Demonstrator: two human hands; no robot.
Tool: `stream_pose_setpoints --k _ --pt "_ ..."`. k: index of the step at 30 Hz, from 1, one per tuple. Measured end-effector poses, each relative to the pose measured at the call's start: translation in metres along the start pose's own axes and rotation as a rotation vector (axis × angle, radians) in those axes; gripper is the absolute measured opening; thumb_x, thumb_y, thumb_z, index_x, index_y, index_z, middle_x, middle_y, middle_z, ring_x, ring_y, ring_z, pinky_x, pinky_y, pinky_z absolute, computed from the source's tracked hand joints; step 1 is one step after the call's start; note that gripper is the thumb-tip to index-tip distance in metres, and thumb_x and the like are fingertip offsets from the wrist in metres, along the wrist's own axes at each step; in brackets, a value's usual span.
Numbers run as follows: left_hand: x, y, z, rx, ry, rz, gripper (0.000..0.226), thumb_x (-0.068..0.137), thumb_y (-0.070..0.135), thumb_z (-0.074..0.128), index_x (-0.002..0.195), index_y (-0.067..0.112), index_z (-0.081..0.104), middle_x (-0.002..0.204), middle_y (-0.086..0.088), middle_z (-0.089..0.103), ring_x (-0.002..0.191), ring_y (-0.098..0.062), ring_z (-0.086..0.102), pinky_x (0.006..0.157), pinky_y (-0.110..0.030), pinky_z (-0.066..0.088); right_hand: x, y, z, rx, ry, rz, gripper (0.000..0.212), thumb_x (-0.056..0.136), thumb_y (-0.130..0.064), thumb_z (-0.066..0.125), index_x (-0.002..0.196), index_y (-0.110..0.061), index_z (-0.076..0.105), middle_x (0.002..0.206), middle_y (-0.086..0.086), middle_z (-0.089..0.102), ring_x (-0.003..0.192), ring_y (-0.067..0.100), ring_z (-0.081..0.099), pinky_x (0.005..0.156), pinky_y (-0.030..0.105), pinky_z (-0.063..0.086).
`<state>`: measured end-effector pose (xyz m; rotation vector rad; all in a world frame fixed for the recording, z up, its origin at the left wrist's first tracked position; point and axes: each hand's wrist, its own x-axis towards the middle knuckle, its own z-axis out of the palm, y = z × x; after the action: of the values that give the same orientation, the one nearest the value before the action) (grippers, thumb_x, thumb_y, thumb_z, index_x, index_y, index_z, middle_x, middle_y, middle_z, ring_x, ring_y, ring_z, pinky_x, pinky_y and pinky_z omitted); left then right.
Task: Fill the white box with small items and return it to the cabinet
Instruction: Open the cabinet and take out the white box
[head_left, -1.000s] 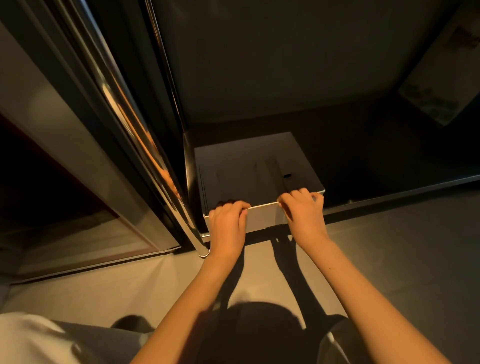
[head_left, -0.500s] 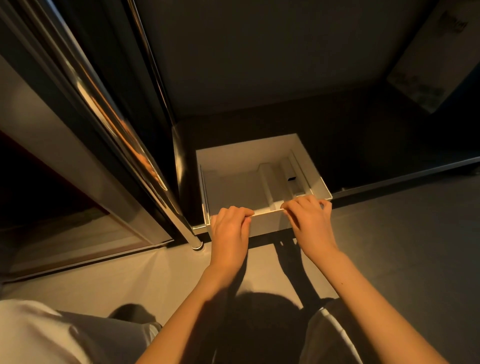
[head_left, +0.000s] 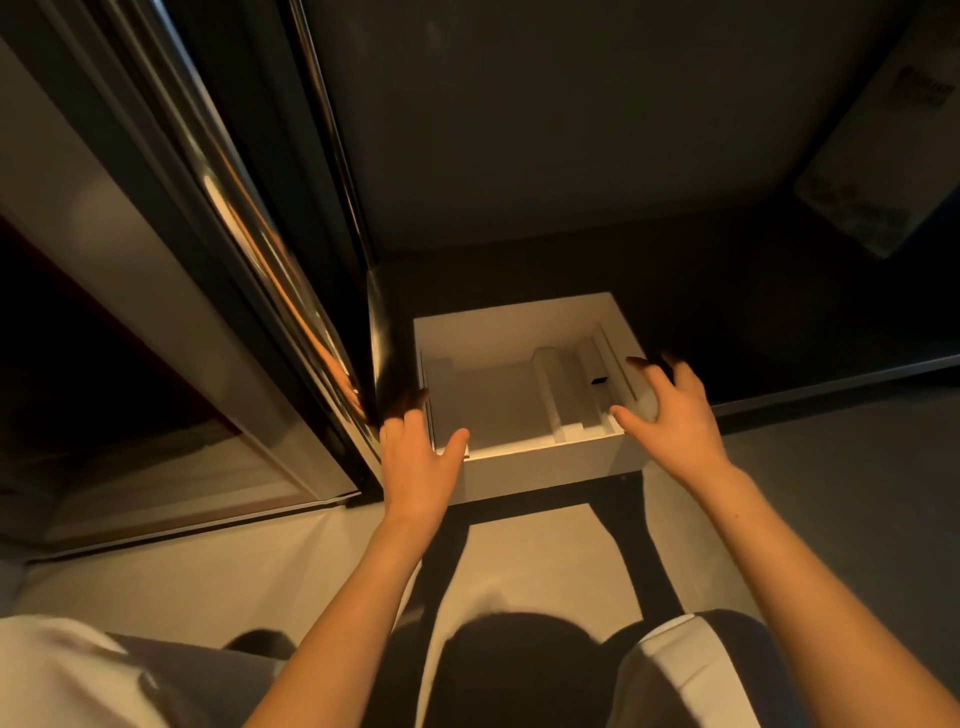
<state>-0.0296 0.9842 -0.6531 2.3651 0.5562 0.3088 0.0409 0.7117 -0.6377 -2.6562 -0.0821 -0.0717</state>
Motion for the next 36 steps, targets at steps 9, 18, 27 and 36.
stream_pose_setpoints --k 9,18,27,36 --pt "0.005 -0.006 0.009 -0.172 -0.178 -0.17 0.065 0.083 0.037 0.07 0.137 0.014 0.042 0.133 -0.009 0.051 0.12 -0.025 0.05 0.083 -0.027 0.038 0.005 0.005 0.006 0.343 -0.158 0.204 0.061 0.083 -0.027 0.07 0.139 -0.02 0.045 0.144 0.008 0.044 0.132 0.027 0.041 0.099 0.035 0.036" --pt "0.012 -0.007 0.001 -0.197 -0.316 -0.194 0.066 0.082 0.013 0.073 0.14 0.013 0.04 0.14 -0.009 0.046 0.128 -0.028 0.044 0.099 -0.036 0.042 -0.027 0.014 -0.004 0.448 -0.155 0.271 0.062 0.086 0.004 0.058 0.14 -0.026 0.047 0.146 0.008 0.043 0.122 0.027 0.05 0.084 0.019 0.044" --pt "0.017 0.0 -0.005 -0.263 -0.367 -0.202 0.067 0.084 -0.004 0.064 0.142 0.017 0.039 0.142 -0.006 0.044 0.123 -0.025 0.049 0.085 -0.02 0.044 -0.056 0.003 -0.021 0.53 -0.086 0.368 0.078 0.08 0.012 0.06 0.143 -0.028 0.039 0.151 0.003 0.034 0.138 0.025 0.03 0.105 0.037 0.032" --pt "0.011 0.109 -0.082 -0.299 -0.627 0.034 0.075 0.078 0.01 0.076 0.138 0.037 0.041 0.132 0.027 0.047 0.124 -0.001 0.042 0.093 -0.013 0.031 -0.126 -0.038 -0.153 0.554 0.131 0.579 0.084 0.076 0.011 0.063 0.146 -0.028 0.036 0.153 -0.001 0.03 0.142 0.018 0.023 0.109 0.027 0.017"
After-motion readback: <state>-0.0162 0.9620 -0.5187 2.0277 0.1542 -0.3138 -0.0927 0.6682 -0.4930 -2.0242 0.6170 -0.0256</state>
